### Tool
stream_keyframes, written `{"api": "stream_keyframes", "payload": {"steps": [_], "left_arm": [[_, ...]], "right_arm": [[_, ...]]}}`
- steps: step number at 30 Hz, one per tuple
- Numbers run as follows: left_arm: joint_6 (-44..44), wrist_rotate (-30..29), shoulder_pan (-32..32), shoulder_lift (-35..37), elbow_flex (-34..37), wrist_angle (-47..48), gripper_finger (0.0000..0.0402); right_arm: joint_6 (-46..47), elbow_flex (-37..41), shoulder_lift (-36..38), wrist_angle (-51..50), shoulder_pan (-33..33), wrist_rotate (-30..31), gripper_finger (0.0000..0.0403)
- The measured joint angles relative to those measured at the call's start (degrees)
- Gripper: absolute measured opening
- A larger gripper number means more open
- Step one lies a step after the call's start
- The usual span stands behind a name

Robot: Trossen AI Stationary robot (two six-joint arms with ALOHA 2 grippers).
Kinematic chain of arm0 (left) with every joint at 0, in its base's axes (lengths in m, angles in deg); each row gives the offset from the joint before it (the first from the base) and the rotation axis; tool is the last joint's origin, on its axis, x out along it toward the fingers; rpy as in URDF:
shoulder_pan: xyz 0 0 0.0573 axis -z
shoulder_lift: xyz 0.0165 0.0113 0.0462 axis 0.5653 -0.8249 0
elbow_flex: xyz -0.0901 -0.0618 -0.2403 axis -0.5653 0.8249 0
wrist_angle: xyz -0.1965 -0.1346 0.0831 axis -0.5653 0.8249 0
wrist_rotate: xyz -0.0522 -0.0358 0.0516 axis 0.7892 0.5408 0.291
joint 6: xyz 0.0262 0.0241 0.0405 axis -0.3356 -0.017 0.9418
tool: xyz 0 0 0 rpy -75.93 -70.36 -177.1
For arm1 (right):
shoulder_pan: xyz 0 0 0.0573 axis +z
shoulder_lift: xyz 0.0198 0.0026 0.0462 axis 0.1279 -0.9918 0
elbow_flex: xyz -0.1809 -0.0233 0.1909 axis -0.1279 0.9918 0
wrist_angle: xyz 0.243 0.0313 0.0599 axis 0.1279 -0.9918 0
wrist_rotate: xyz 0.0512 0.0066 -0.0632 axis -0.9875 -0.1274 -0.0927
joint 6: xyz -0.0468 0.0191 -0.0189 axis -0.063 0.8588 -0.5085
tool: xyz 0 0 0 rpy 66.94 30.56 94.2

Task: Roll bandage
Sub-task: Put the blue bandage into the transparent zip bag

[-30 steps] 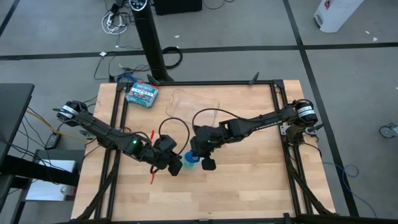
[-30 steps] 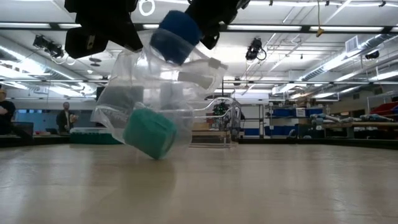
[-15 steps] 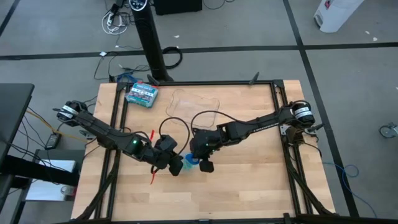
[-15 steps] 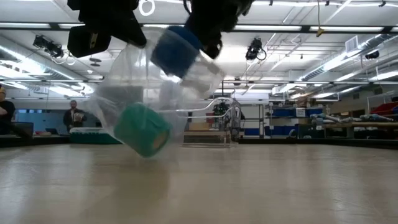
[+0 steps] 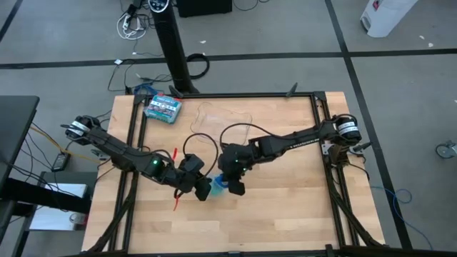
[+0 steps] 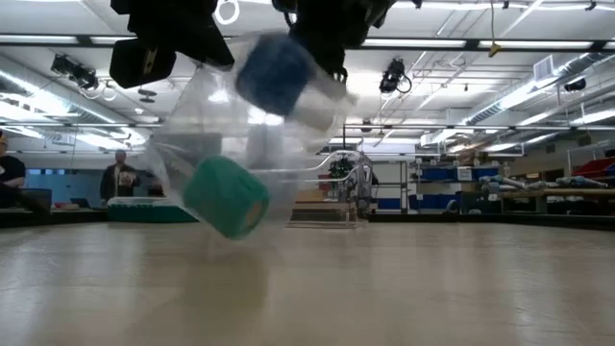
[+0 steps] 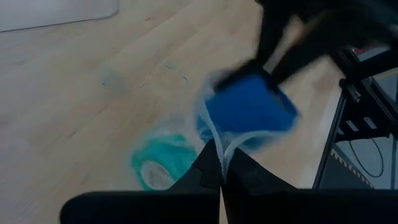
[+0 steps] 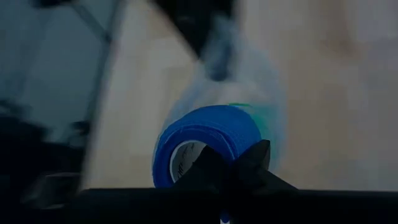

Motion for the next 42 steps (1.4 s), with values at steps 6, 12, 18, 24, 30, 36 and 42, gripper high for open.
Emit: {"api": "stream_keyframes", "payload": {"steps": [6,12,18,24,30,36,42], "left_arm": [[0.26,-0.01,-0.76,0.00,0.00,-1.12,0.0004],[1.19,-0.29,-1.00,0.02,0.00,-3.36,0.0004],[3.19,-0.42,-0.98,0.02,0.00,-4.23,0.0004],[3.23,-0.50,-0.98,0.02,-0.01,-4.12,0.0004],[3.35,-0.50,-0.96,0.02,0.00,-4.11,0.0004],[3.39,-0.55,-1.10,0.02,0.00,-4.20,0.0004],[3.41,-0.62,-1.62,0.04,0.00,-4.74,0.0004]], "right_arm": [[-3.31,-0.02,0.04,-0.63,0.51,0.65,0.0002],[-3.72,-0.02,0.04,-1.60,0.40,1.08,0.0057],[-1.66,-0.02,0.04,-1.50,0.40,1.13,0.0162],[3.36,-2.76,0.38,-4.62,0.05,1.04,0.0215],[-2.81,-7.53,0.48,-13.05,-0.16,2.38,0.0210],[-6.69,-7.56,0.32,-16.50,0.06,1.33,0.0197],[-20.31,-8.69,0.94,-15.22,2.92,4.41,0.0194]]}}
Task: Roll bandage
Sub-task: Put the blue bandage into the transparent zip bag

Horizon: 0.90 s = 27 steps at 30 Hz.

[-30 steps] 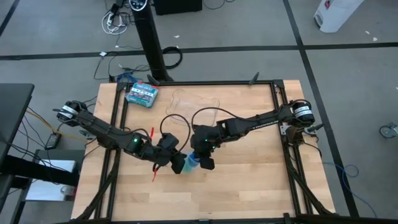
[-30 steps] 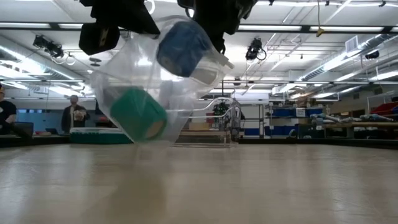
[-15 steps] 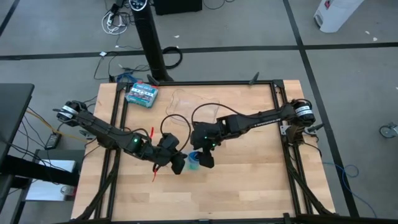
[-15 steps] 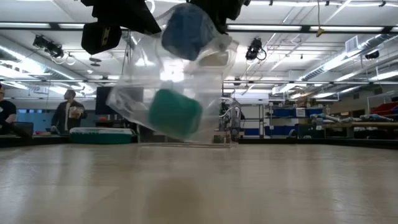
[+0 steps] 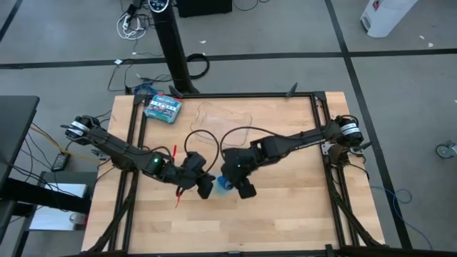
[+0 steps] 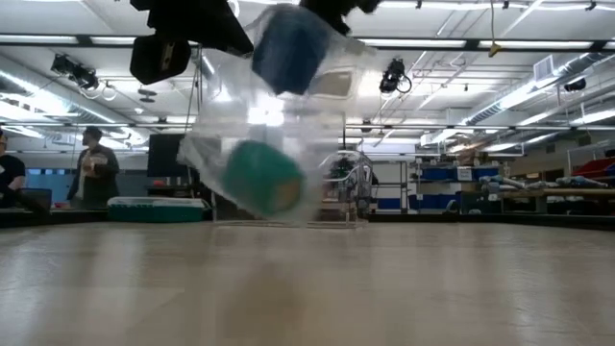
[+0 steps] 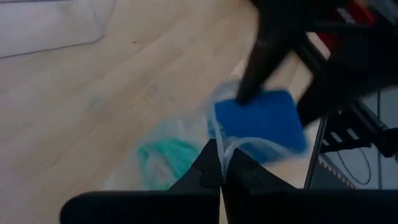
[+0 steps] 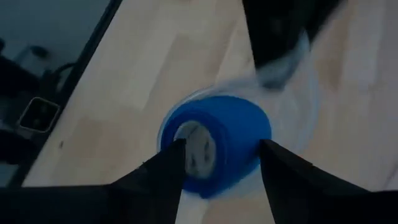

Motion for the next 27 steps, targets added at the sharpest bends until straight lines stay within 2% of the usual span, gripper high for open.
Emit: {"api": "stream_keyframes", "payload": {"steps": [5,10,14,18,23,27], "left_arm": [[0.15,-0.04,-0.12,0.02,-0.02,-1.47,0.0004],[0.40,-0.06,-0.47,0.02,-0.02,-2.11,0.0004],[0.63,0.84,-0.47,0.02,-0.02,-2.05,0.0004],[0.53,1.07,-0.41,0.02,-0.02,-1.85,0.0004],[0.63,1.16,-0.41,0.02,-0.02,-1.68,0.0004],[1.88,1.30,-0.41,0.02,-0.02,-1.75,0.0004]], "right_arm": [[-9.69,-1.51,0.83,3.33,1.88,9.19,0.0191],[-16.12,-1.31,-0.17,3.36,1.87,8.96,0.0183],[-13.17,-1.30,-0.55,2.14,1.36,9.91,0.0173],[-7.15,-2.65,2.19,0.08,1.26,9.74,0.0160],[-0.89,-2.41,2.89,-9.23,-0.13,2.64,0.0150],[2.29,-0.16,3.23,-10.53,-1.11,1.97,0.0148]]}}
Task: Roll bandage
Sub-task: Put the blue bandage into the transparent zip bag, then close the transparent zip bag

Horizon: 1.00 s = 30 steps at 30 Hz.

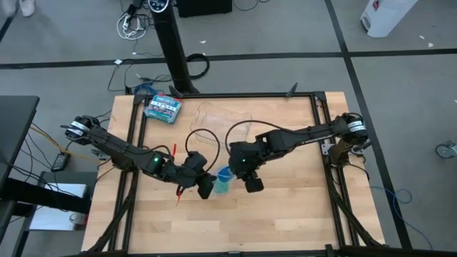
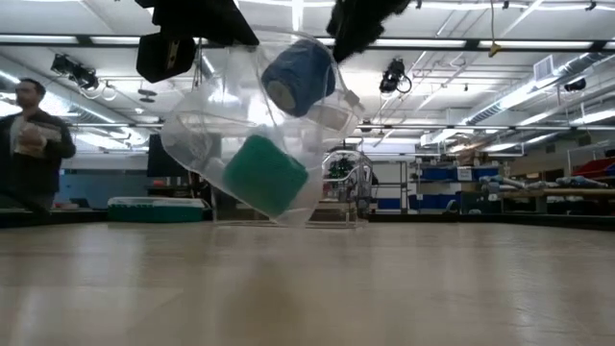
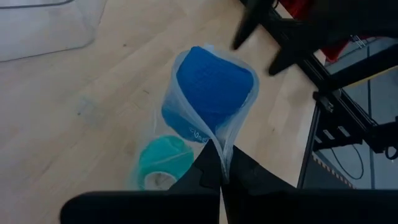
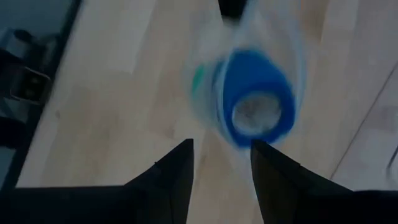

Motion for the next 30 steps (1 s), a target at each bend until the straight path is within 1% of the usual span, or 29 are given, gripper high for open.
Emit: {"api": "stream_keyframes", "payload": {"steps": [2,4,12,15,17,19,22,27,30], "left_arm": [[0.00,0.41,0.00,0.00,0.00,0.03,0.0004],[0.02,0.41,0.00,0.00,0.00,-0.01,0.0004],[0.07,0.39,0.00,0.00,0.00,-0.16,0.0004],[-0.04,0.39,0.00,0.00,0.00,-0.18,0.0004],[-0.07,0.39,0.00,0.00,0.00,-0.30,0.0004],[-0.07,0.39,0.00,0.00,0.00,-0.56,0.0004],[-0.07,0.39,0.00,0.00,0.00,-0.44,0.0004],[-0.09,0.34,0.00,0.00,0.00,-0.49,0.0004],[-0.28,0.33,0.00,0.00,0.00,-0.55,0.0004]], "right_arm": [[1.35,1.05,-0.34,-0.32,-0.63,-0.26,0.0148],[1.78,1.72,-0.26,0.62,-1.21,-1.76,0.0148],[0.35,4.46,-0.21,4.31,-1.17,-4.52,0.0143],[0.27,4.51,-0.24,5.11,-1.11,-4.53,0.0140],[-0.16,4.51,-0.31,5.78,-0.82,-3.32,0.0136],[-0.31,4.53,-0.34,6.11,-0.71,-2.21,0.0128],[-0.44,5.47,-0.34,8.50,-0.76,-2.57,0.0109],[0.65,9.31,-0.36,11.53,-0.91,-7.98,0.0074],[2.08,10.67,-0.41,12.89,-0.85,-8.95,0.0062]]}}
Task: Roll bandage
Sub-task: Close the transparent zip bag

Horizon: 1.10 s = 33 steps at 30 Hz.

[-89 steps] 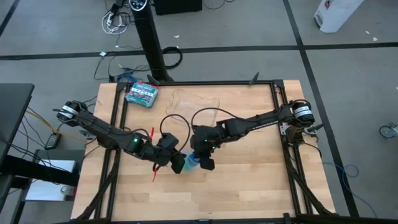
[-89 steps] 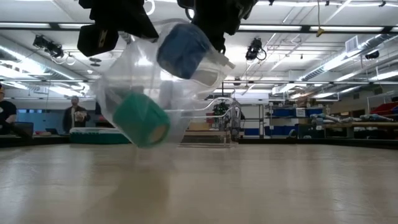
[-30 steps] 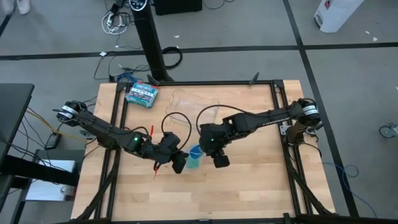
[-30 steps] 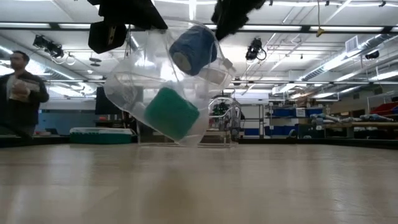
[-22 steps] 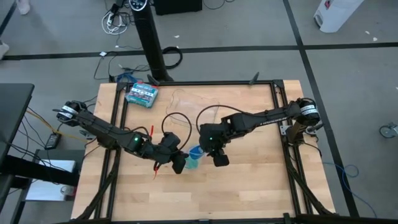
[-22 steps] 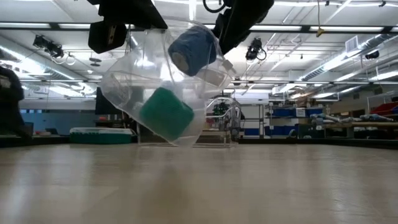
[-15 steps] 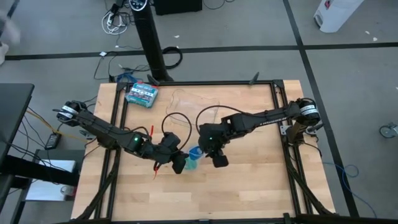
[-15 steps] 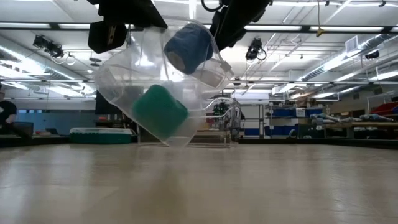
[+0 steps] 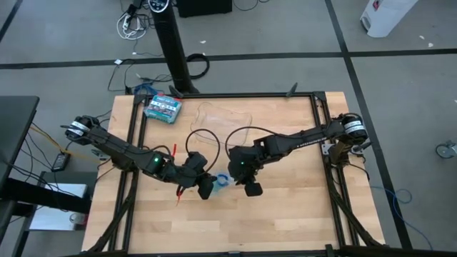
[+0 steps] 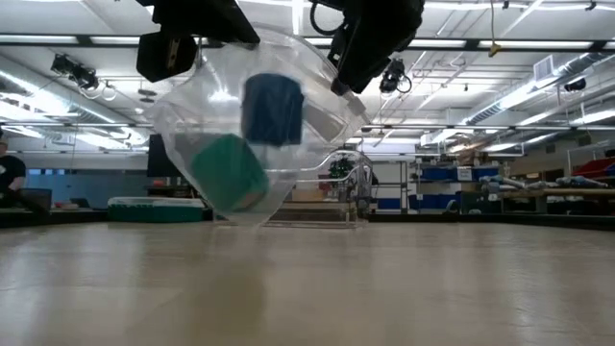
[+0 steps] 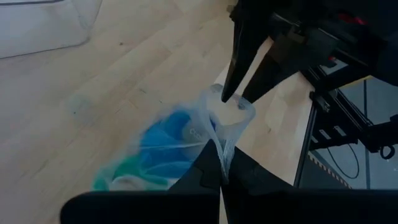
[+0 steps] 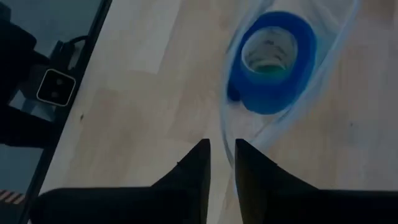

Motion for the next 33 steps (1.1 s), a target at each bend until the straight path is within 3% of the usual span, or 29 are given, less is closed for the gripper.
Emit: {"api": "stream_keyframes", "payload": {"steps": [8,12,14,18,22,26,29,31,33], "left_arm": [[-0.05,-0.20,0.00,0.00,0.00,-0.08,0.0004],[-0.05,-0.18,0.00,0.00,0.00,-0.14,0.0004],[-0.05,-0.18,-0.04,0.00,0.00,-0.42,0.0004],[-0.05,2.10,-1.39,-0.02,-0.89,-3.42,0.0004],[1.98,6.54,-3.96,0.00,-5.05,-0.73,0.0004],[6.11,4.73,-7.29,0.00,-7.49,5.54,0.0004],[10.13,9.94,-10.87,-0.04,-7.49,-1.09,0.0004],[12.00,11.58,-12.03,0.16,-7.70,-2.73,0.0004],[11.95,10.80,-12.96,0.23,-7.73,1.71,0.0004]], "right_arm": [[-0.31,0.09,0.00,3.17,-0.08,1.16,0.0065],[-0.33,0.09,0.00,1.91,-0.13,2.58,0.0033],[-0.88,0.09,0.27,0.29,-0.19,2.54,0.0009],[-0.46,-2.70,2.13,-8.18,-0.33,2.14,0.0003],[-0.87,-9.34,5.53,-18.09,-0.47,3.80,0.0001],[-5.80,-10.44,7.81,-15.80,-1.19,4.50,0.0001],[-2.40,-10.73,7.32,-17.64,-2.69,-0.24,0.0000],[0.18,-11.21,7.73,-17.00,-2.76,2.52,0.0000],[-0.93,-11.25,7.96,-17.59,-2.19,7.11,0.0000]]}}
